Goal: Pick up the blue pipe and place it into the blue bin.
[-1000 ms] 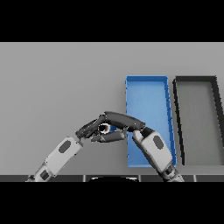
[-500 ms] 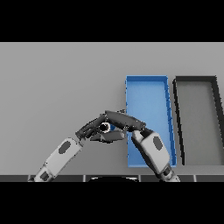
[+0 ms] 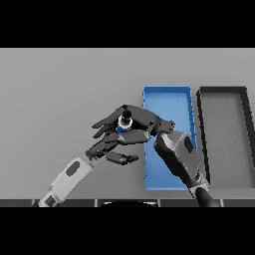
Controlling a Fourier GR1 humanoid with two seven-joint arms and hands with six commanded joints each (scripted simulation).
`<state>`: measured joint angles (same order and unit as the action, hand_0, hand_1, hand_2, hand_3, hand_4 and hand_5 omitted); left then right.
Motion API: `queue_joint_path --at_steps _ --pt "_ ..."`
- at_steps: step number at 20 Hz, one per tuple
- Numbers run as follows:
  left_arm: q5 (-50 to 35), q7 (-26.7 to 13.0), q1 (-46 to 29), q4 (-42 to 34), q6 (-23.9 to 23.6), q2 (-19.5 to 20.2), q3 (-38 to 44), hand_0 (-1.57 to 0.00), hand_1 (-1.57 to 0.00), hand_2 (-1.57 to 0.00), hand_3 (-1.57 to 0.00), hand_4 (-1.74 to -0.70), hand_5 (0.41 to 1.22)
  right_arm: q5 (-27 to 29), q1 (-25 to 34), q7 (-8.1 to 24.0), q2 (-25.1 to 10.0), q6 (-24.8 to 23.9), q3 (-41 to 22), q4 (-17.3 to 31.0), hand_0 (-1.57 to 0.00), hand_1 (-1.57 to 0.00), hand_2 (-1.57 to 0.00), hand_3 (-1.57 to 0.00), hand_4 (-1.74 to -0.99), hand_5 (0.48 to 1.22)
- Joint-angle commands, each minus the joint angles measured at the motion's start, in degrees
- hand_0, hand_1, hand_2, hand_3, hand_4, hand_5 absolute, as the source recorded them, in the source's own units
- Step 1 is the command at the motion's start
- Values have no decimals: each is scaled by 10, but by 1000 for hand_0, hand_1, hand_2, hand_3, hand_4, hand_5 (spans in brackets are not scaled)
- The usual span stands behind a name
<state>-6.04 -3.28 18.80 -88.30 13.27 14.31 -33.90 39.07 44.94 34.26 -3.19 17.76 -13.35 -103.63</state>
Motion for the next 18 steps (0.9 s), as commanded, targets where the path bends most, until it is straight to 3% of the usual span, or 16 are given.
queue_joint_path --at_steps 1,5,9,14,18 --pt "2 10 -11 -8 1 6 -3 -1 0 0 0 -863 498 13 21 1 -13 0 14 0 -1571 -1571 -1571 -1571 -1494 1221" --pt "0 8 -9 -15 4 10 -3 0 0 0 1 -866 484 9 111 -29 -48 -8 74 52 -1571 -1571 -1571 -1571 -1496 1221" --pt "-1 2 -20 -20 2 20 0 1 1 1 1 -850 484 -53 156 -57 -88 -29 128 136 -1571 -1571 -1571 -1571 -1498 1221" --pt "12 -10 -16 -28 -11 21 -1 1 1 1 1 -827 467 -107 121 -44 -127 -31 183 227 -1571 -1571 -1571 -1571 -1499 1221" --pt "6 -1 -18 -28 -3 34 7 1 1 1 1 -824 462 -135 61 -25 -139 -45 214 257 -1571 -1571 -1571 -1571 -1499 1221"
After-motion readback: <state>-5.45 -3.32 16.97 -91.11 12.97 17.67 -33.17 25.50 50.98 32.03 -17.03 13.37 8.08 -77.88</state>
